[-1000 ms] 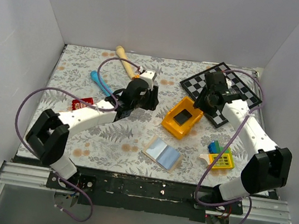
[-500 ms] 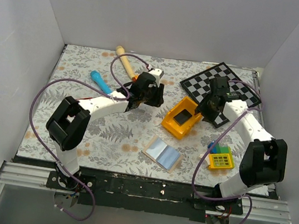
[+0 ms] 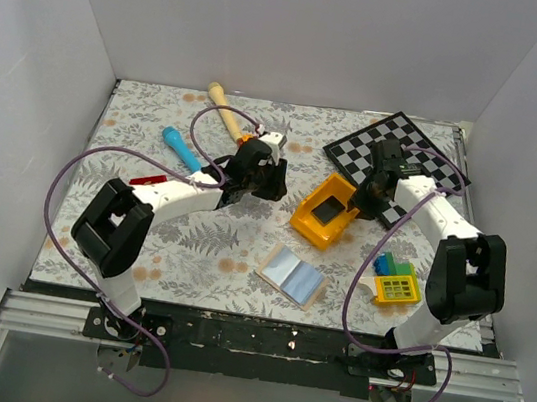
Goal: Put the credit cards into the card holder
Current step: Pick up the credit card from the storage box.
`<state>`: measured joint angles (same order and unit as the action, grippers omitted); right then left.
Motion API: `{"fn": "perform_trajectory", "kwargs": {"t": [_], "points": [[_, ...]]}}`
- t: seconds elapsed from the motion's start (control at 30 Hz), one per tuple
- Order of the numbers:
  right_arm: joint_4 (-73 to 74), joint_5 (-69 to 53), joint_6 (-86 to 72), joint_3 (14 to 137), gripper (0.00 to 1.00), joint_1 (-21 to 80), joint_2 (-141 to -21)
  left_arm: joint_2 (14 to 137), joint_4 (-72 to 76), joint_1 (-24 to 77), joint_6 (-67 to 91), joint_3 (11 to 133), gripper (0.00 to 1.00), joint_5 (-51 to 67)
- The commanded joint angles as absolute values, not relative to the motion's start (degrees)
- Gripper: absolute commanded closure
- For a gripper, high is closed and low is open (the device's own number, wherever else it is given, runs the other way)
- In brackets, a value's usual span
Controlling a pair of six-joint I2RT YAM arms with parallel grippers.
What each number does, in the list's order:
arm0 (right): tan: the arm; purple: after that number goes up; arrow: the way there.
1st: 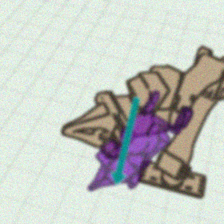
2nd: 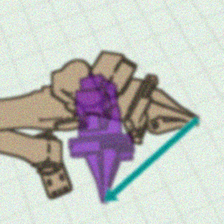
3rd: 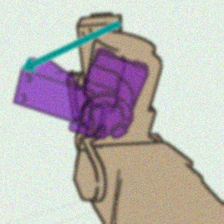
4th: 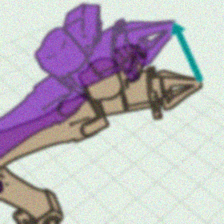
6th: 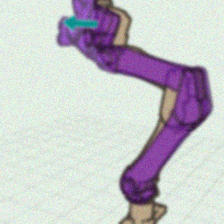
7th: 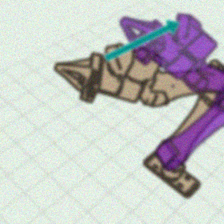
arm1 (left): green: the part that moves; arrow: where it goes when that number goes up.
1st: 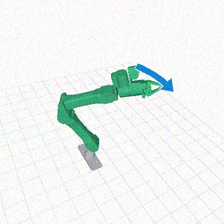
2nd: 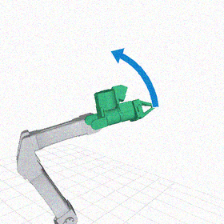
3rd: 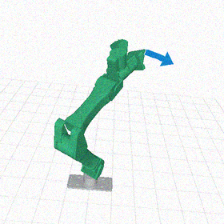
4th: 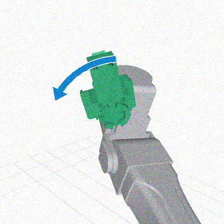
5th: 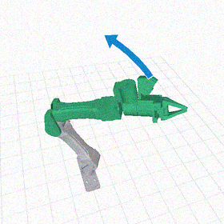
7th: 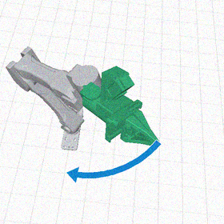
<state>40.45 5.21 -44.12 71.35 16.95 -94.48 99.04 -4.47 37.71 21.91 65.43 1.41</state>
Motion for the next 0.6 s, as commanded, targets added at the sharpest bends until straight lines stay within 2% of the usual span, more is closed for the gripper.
{"fn": "perform_trajectory", "kwargs": {"t": [0.0,0.4,0.57], "points": [[40.16,6.32,-42.63,71.98,0.66,16.96,-95.80,94.57,-2.99,37.79,22.50,64.60,0.65,0.79],[41.66,8.87,-39.47,75.67,0.81,16.96,-98.08,91.23,-2.46,37.35,22.76,61.61,0.66,-2.11],[43.06,9.14,-37.27,78.92,0.82,17.14,-99.93,90.62,-2.90,37.18,22.68,61.17,0.66,-2.29]]}}
